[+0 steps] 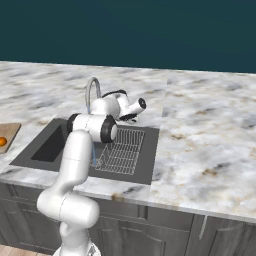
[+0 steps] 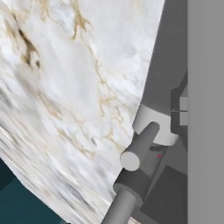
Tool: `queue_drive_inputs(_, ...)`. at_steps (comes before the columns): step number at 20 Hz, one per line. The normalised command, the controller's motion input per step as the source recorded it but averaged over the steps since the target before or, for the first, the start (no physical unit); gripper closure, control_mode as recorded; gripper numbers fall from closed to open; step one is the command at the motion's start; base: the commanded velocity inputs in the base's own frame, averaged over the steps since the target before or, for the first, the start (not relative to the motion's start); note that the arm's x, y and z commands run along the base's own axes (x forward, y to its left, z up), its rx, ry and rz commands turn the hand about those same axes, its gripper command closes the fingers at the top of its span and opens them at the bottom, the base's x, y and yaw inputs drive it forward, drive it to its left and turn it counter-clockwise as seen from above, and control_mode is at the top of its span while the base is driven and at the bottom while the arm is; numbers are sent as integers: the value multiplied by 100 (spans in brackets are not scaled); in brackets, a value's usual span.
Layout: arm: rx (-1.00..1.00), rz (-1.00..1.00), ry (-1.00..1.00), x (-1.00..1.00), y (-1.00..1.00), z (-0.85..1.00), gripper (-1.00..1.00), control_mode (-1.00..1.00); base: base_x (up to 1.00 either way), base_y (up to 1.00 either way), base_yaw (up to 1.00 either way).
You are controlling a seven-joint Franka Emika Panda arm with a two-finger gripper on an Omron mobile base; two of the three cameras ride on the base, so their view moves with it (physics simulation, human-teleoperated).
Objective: Pick the tangerine, peach from the sink and place them on the cutting board to airdry. Then turn off the sink faucet.
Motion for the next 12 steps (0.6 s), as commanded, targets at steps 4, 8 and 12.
queue_drive_inputs(4,1,0,0,12,0,0,100,-100,0,0,0)
queue_drive_inputs(8,0,0,0,15,0,-6,100,-100,0,0,0)
queue_drive_inputs(12,0,0,0,20,4,-10,100,-100,0,0,0)
